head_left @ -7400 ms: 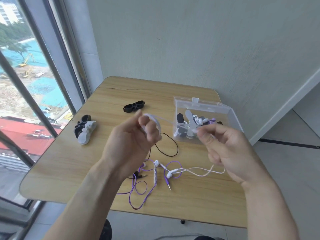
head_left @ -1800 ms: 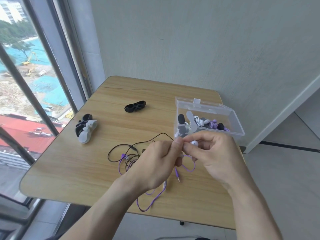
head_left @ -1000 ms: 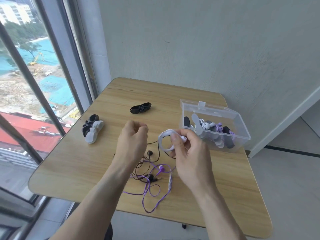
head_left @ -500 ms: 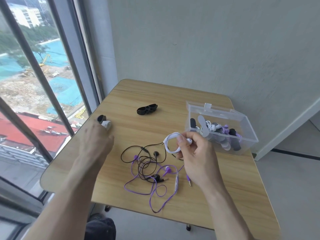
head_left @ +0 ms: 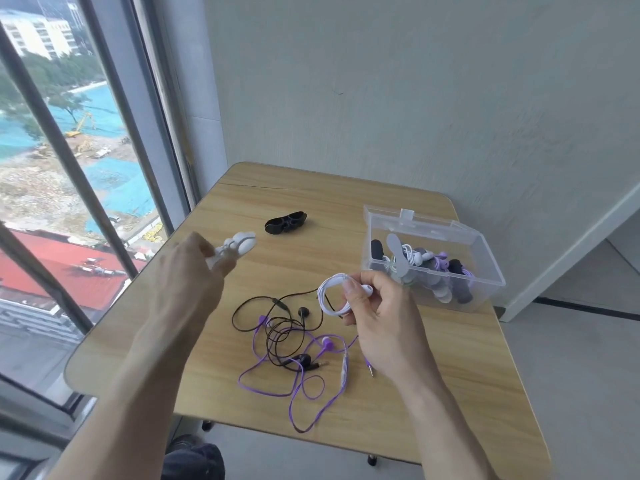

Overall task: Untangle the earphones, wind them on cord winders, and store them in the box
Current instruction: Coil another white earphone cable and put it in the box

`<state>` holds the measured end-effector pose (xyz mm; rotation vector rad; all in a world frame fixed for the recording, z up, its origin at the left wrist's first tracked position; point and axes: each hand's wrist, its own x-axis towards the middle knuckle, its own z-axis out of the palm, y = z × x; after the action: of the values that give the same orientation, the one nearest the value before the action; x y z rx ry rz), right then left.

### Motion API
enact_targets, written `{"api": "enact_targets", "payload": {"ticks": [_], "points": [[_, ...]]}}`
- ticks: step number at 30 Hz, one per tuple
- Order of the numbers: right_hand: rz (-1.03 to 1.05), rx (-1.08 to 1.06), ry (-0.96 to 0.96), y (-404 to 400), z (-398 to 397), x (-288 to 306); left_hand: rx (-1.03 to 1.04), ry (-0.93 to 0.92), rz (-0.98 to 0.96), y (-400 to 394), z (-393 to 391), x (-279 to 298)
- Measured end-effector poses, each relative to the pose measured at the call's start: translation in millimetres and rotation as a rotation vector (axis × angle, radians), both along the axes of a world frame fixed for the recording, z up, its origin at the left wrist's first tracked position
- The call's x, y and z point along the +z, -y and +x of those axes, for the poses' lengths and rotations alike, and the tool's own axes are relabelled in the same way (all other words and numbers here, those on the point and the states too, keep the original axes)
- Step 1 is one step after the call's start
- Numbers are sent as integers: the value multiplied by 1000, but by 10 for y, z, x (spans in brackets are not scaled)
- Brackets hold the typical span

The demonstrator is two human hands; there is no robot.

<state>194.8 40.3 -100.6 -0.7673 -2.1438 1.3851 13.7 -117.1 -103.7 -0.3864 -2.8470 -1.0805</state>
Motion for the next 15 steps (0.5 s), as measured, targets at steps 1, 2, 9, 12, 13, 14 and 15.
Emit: {"api": "enact_targets", "payload": {"ticks": [1,2,9,12,13,14,15], "points": [[-7,2,1,-6,-1,-3,-53,25,65,-30,59,44],[-30,7,-3,-4,3,5,-114,77,123,-57,122,87],[-497,87,-337,35,0,180,-664,510,590,-260,487,212],[-611,129,-418,42,7,236,-804,553,592,-321,566,168],[-646,147,-435,39,12,250,-815,564,580,-338,581,172],[-674,168,-445,37,17,268,-810,577,587,-361,595,172],[-696,187,-450,34,25,285,-797,589,608,-380,611,180]]}}
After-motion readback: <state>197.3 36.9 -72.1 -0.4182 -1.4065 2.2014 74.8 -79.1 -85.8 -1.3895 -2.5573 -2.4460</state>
